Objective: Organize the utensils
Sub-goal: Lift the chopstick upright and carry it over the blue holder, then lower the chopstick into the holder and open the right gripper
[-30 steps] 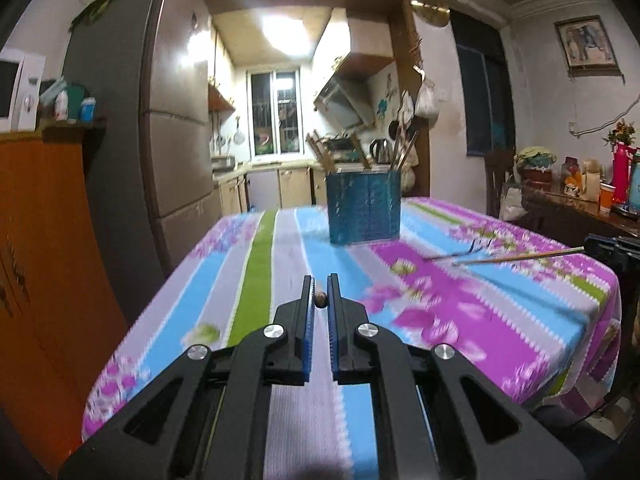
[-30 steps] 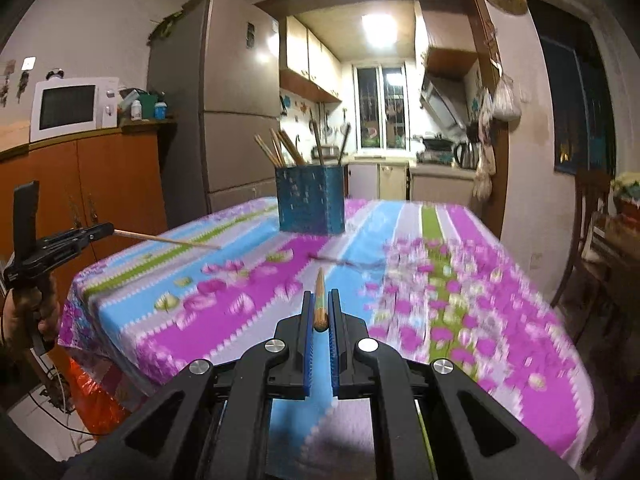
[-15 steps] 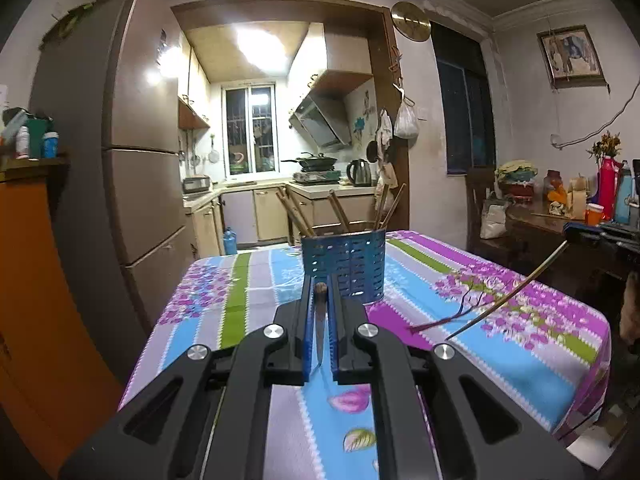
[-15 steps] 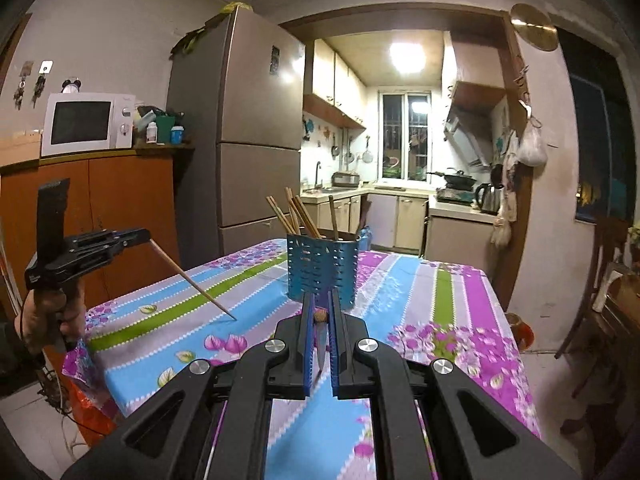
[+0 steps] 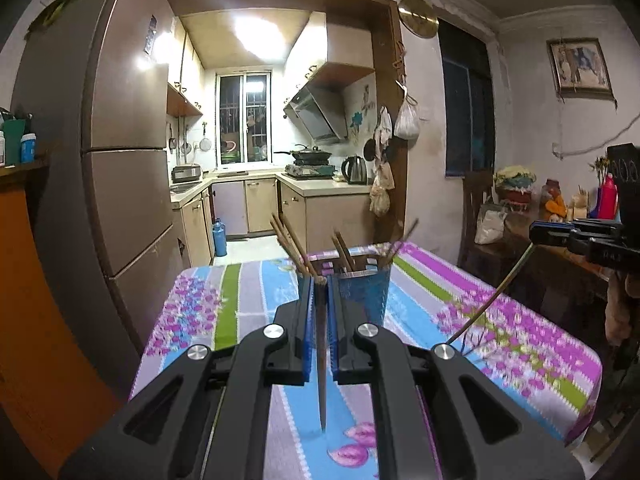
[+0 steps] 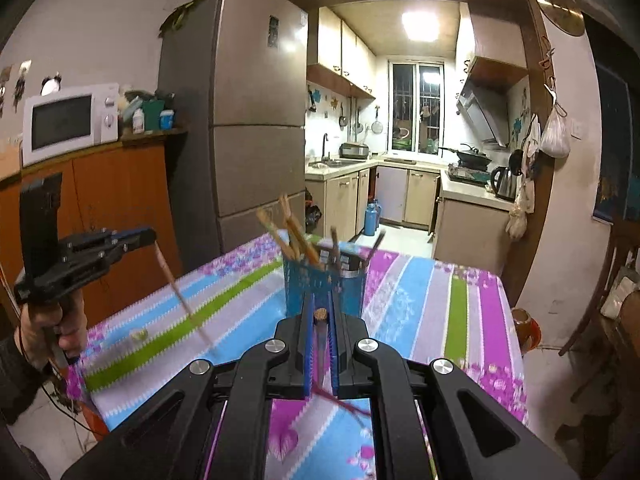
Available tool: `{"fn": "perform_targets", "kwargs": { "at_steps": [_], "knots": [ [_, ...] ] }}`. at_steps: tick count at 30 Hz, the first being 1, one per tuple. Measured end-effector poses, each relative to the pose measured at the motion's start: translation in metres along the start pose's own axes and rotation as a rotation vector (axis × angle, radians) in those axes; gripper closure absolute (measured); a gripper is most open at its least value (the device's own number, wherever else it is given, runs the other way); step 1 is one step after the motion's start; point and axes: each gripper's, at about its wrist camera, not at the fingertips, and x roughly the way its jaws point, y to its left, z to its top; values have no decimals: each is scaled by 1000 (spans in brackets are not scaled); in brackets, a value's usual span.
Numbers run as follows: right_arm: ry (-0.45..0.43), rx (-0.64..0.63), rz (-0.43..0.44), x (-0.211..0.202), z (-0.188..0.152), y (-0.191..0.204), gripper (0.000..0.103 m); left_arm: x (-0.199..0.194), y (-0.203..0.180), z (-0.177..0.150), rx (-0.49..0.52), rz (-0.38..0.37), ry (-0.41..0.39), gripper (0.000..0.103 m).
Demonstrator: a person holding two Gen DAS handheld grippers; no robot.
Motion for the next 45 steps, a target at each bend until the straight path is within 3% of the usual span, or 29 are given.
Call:
{"fn": "perform_targets", "kwargs": {
  "at_steps": [15,28,37,45],
  "knots": [
    [25,-17,-9,13,117,-15,95,21,3,89,8,-2,-68,98],
    [3,-11,-32,9,202,-44,95,31,16,165,-10,8,-188,98],
    [21,-31,-19,55,223,-41,95,48,7,203,-31,-19,-275,98],
    [80,-20,-4,98,212,-47,95,99,4,193,-30,-17,-235,98]
  ]
}}
